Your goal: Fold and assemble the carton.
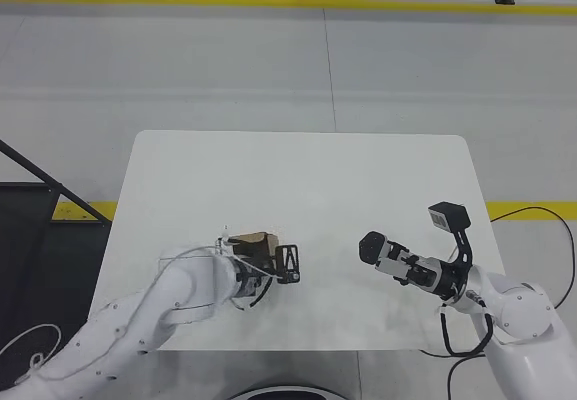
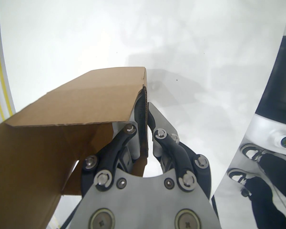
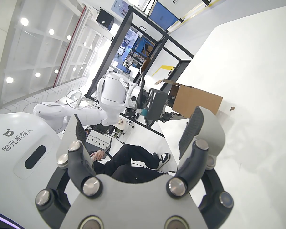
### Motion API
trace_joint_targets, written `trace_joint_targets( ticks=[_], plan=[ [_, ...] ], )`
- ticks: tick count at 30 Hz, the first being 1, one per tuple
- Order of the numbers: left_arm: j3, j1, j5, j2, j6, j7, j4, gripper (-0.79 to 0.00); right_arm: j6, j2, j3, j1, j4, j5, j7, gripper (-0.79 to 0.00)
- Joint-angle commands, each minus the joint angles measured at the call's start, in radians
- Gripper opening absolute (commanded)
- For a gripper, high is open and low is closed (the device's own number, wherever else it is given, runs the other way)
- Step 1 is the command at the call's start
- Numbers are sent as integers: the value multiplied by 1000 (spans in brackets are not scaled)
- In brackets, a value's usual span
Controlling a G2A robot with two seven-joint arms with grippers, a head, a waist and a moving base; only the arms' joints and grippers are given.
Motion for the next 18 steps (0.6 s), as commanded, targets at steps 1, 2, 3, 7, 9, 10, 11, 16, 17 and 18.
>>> trace_joint_targets(
  ticks=[1,2,3,7,9,10,11,16,17,18],
  plan=[
    [42,-46,-20,13,-17,17,17,-785,0,0,0,0,0,0,0,0],
    [61,-69,-36,19,-26,26,22,-785,0,0,0,0,0,0,0,0],
    [80,-91,-59,25,-41,41,26,-785,0,0,0,0,0,0,0,0],
    [101,-140,-120,38,-57,58,34,-785,0,0,0,0,0,0,0,0],
    [101,-140,-120,38,-57,58,34,-785,0,0,0,0,0,0,0,0],
    [101,-140,-120,38,-57,58,34,-785,0,0,0,0,0,0,0,0],
    [101,-140,-120,38,-57,58,34,-785,0,0,0,0,0,0,0,0],
    [104,-134,-113,38,-61,69,38,-785,0,0,0,0,0,0,0,0],
    [109,-133,-103,38,-71,72,46,-785,0,0,0,0,0,0,0,0],
    [113,-137,-87,37,-74,75,51,-785,0,0,0,0,0,0,0,0]
  ],
)
